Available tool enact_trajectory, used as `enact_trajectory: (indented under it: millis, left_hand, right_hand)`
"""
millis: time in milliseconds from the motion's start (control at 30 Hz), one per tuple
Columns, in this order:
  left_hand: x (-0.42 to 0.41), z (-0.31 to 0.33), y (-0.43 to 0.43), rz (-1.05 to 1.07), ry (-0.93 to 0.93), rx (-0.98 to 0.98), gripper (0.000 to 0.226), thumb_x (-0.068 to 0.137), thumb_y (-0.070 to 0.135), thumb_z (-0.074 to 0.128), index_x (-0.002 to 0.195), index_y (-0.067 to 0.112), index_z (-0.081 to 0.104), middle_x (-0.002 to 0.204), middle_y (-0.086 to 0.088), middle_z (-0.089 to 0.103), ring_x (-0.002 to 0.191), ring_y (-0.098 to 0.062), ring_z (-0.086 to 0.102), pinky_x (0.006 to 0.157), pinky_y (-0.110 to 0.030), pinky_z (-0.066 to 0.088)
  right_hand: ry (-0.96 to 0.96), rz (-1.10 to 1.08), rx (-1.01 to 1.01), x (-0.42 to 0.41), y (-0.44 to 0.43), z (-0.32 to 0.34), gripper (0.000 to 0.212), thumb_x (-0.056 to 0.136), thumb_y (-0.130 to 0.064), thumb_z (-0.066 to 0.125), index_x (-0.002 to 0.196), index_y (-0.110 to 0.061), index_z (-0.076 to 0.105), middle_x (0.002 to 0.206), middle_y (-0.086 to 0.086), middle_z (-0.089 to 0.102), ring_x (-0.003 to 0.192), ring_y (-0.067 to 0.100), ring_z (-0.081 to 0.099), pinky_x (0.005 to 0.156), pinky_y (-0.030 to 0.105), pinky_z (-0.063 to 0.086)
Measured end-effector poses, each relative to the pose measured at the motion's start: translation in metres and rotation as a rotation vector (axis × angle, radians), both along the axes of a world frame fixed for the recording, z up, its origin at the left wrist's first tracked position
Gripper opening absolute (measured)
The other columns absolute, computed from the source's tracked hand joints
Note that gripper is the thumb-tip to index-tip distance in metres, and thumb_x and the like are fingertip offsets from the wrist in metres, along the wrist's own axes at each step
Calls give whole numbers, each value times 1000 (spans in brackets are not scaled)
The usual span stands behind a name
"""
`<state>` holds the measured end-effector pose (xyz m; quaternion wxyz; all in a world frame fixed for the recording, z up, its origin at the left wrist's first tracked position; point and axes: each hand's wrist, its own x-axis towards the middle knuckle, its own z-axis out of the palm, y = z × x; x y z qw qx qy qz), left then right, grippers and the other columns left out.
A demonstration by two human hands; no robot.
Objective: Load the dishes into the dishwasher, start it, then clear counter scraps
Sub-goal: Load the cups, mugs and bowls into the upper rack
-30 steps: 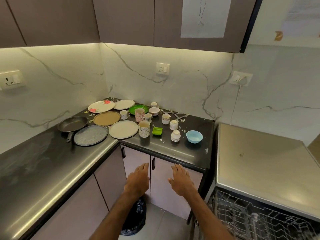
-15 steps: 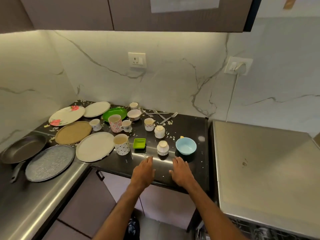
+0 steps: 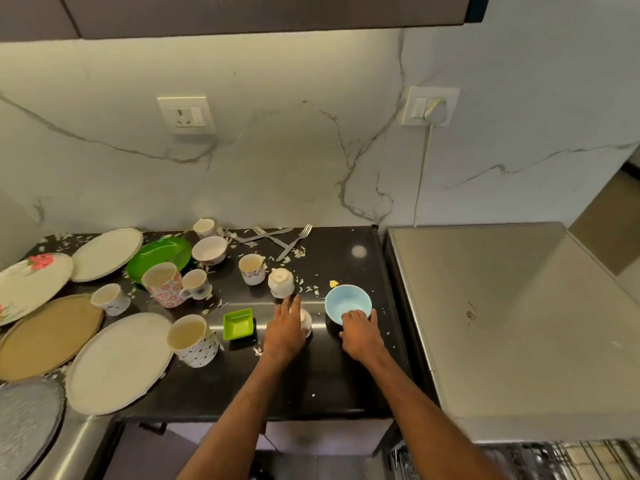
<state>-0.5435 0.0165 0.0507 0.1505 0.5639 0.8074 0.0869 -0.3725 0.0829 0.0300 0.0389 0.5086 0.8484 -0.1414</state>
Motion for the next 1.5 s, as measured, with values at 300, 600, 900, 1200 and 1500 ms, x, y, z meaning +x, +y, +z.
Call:
enact_trajectory:
  millis: [300, 600, 900, 1200, 1500]
  left_hand:
    - [-22, -24, 34, 91, -403, 105, 50, 81, 37, 77, 121, 19, 53, 118, -6, 59, 107, -26, 59, 92, -41, 51]
    - [-11, 19, 41, 555, -1640, -27, 64, 92, 68, 37, 108, 13, 66, 86, -13, 66, 65, -19, 54, 54, -26, 37]
    - [77, 7, 32, 161, -1630, -357, 53, 93, 63, 43, 112, 19, 66, 96, -7, 69, 79, -20, 61, 63, -31, 46]
    - [229, 3, -22, -340, -1317, -551, 53, 94, 56, 49, 124, 13, 60, 122, -13, 66, 110, -28, 65, 90, -47, 56]
    - [371, -22, -92, -545, -1103, -744, 60, 85, 52, 64, 130, 13, 57, 118, -15, 68, 105, -29, 69, 78, -43, 60]
  right_hand:
    - [50, -91, -17, -10, 4, -9, 34, 99, -28, 53, 132, -17, 55, 134, 5, 54, 124, 22, 49, 121, 50, 9]
    - [788, -280, -129, -20, -20, 20, 66, 83, -34, 78, 141, -28, 44, 142, -7, 49, 129, 11, 44, 114, 30, 33]
    - [1164, -587, -99, 41, -77, 38, 76, 70, -36, 88, 137, -25, 54, 130, -11, 63, 120, 2, 58, 104, 21, 44]
    - [986, -1066, 176, 185, -181, 10, 76, 61, -52, 90, 125, -31, 55, 120, -10, 53, 107, 5, 56, 93, 28, 51]
    - [962, -1248, 171, 292, -270, -25, 74, 77, -49, 80, 140, -30, 47, 133, -5, 51, 117, 8, 50, 98, 28, 49]
